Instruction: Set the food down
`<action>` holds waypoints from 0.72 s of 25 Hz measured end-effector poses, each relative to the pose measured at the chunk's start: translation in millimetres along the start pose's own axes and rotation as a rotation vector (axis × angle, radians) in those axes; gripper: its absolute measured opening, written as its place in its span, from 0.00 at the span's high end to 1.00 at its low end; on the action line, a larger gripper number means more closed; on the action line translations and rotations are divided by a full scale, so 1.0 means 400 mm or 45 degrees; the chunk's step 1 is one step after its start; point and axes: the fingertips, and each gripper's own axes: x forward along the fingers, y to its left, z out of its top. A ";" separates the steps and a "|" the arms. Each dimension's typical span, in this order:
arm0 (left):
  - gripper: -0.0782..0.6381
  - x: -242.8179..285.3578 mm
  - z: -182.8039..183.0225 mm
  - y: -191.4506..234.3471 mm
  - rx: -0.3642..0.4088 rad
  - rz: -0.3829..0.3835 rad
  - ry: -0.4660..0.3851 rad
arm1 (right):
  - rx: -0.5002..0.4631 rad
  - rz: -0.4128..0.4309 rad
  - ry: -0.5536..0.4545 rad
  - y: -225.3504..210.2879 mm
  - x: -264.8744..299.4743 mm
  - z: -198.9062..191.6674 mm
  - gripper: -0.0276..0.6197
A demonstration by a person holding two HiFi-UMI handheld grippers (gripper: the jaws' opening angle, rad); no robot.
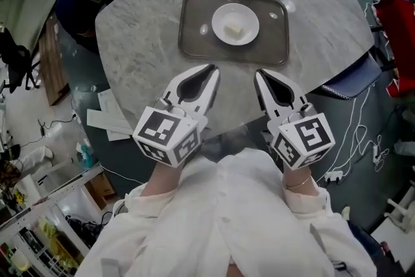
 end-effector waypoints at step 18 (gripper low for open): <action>0.86 -0.234 -0.028 -0.197 0.102 -0.124 -0.059 | -0.119 0.099 -0.118 0.240 -0.205 0.000 0.95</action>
